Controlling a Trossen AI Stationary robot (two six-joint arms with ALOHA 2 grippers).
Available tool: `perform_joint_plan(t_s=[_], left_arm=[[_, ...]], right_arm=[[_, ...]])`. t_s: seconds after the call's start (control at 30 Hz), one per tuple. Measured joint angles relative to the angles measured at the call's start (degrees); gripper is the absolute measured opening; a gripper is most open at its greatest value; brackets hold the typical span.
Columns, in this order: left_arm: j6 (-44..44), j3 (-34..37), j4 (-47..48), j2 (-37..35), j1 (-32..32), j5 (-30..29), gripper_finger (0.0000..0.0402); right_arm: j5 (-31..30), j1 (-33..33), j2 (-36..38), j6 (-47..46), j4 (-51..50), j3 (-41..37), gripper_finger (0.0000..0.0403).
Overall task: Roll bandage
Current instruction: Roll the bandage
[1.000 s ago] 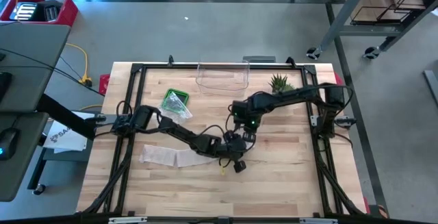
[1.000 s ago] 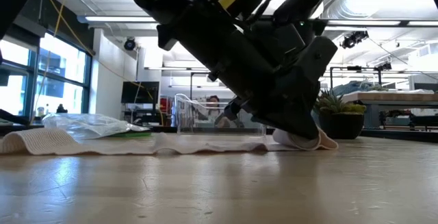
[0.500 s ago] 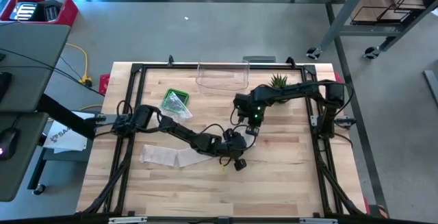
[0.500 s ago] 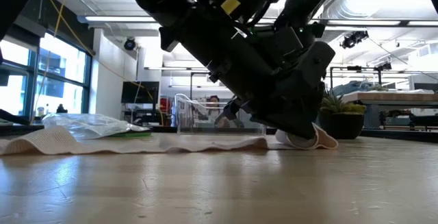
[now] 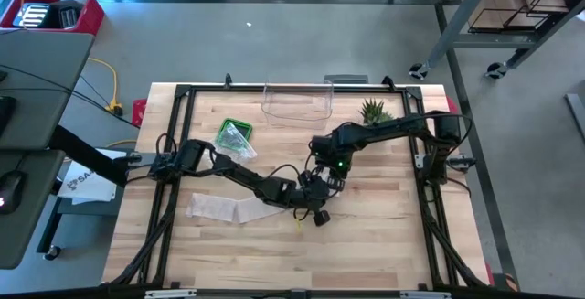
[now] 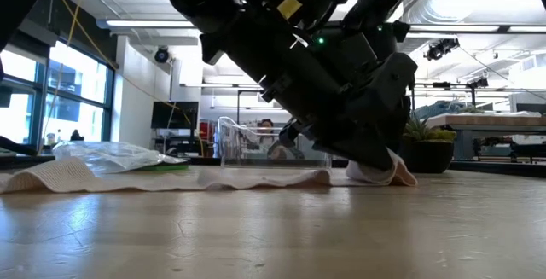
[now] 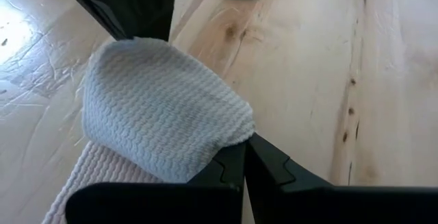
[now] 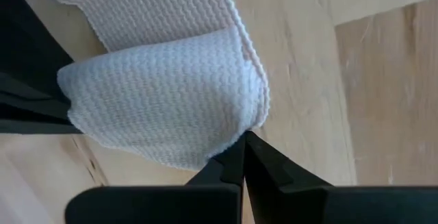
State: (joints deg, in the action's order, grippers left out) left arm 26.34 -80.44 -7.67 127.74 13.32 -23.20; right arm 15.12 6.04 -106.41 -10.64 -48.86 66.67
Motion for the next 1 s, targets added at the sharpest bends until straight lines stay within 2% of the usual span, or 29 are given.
perform_joint_plan(t_s=[0.13,0.27,0.6,0.77,0.9,1.0], left_arm=[[0.02,0.00,-0.05,-0.04,-0.01,0.25,0.0000],[0.19,0.00,1.71,-1.58,0.81,3.03,0.0000],[0.12,-0.02,16.80,-9.77,2.99,1.83,0.0000],[0.05,0.04,25.19,-12.93,2.62,-1.23,0.0000],[0.89,5.22,19.52,-12.60,1.52,2.00,0.0000],[3.79,8.45,16.81,-12.78,0.90,3.40,0.0000]], right_arm=[[-0.37,0.77,0.00,-0.50,-0.43,0.00,0.0000],[-0.76,2.87,1.06,0.52,-1.80,0.00,0.0000],[-3.93,7.78,5.33,3.23,-4.75,0.00,0.0000],[0.87,7.25,6.58,4.04,-5.18,0.00,0.0000],[6.14,4.08,6.60,0.15,-1.00,0.00,0.0000],[7.13,0.34,6.60,-5.53,6.67,0.00,0.0000]])
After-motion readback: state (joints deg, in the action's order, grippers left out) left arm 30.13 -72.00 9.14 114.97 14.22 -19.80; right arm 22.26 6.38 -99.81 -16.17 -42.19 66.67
